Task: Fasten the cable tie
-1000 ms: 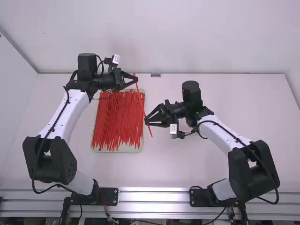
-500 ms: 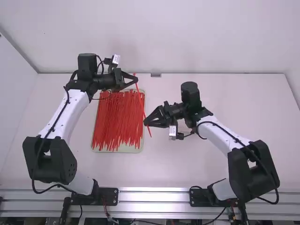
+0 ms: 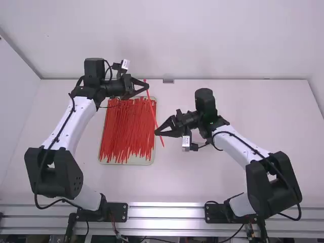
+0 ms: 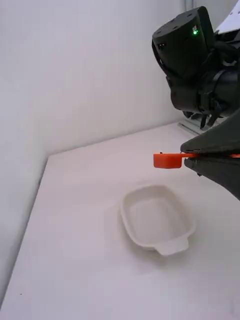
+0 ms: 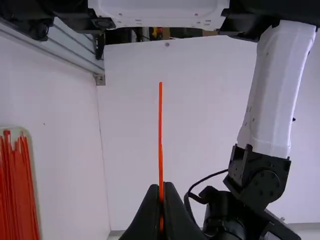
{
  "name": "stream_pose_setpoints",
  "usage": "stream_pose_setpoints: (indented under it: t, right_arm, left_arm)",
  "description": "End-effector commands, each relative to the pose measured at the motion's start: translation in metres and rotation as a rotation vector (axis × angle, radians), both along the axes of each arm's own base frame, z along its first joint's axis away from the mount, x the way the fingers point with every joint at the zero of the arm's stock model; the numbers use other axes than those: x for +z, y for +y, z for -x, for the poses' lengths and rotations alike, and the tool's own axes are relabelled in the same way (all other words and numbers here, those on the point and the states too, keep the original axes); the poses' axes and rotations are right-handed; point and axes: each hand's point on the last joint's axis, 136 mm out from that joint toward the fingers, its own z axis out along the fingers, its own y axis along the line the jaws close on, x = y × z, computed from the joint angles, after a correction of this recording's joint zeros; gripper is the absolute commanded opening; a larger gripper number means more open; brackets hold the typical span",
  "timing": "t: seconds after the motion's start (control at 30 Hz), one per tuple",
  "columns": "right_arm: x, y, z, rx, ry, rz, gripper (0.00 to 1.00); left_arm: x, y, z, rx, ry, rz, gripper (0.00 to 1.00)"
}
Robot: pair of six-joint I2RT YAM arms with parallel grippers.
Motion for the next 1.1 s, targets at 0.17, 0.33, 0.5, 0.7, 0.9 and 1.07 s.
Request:
stream_pose_setpoints:
  t: [0.17, 0.33, 0.5, 0.7, 0.9, 1.07]
  right_arm:
    - [0.013, -0.002, 0.005, 0.016, 0.102, 0.038, 0.00]
    - [0.021, -0.002, 0.003, 0.015, 0.286, 0.118, 0.00]
    - [0.028, -0.001, 0.002, 0.014, 0.611, 0.260, 0.00]
    - [0.041, -0.005, -0.004, -0.014, 0.841, 0.345, 0.00]
    - [0.049, -0.013, -0.014, -0.057, 0.897, 0.340, 0.00]
    - [0.047, -0.012, -0.009, -0.032, 0.904, 0.362, 0.00]
  left_arm:
    - [0.001, 0.001, 0.001, -0.020, -0.042, -0.013, 0.02]
    - [-0.002, 0.000, 0.002, -0.040, -0.094, -0.034, 0.02]
    - [-0.009, -0.015, 0.007, -0.118, -0.241, -0.088, 0.02]
    - [-0.012, -0.040, 0.011, -0.205, -0.465, -0.122, 0.02]
    - [-0.007, -0.049, 0.008, -0.208, -0.600, -0.098, 0.02]
    - [-0.002, -0.053, 0.016, -0.256, -0.687, -0.061, 0.02]
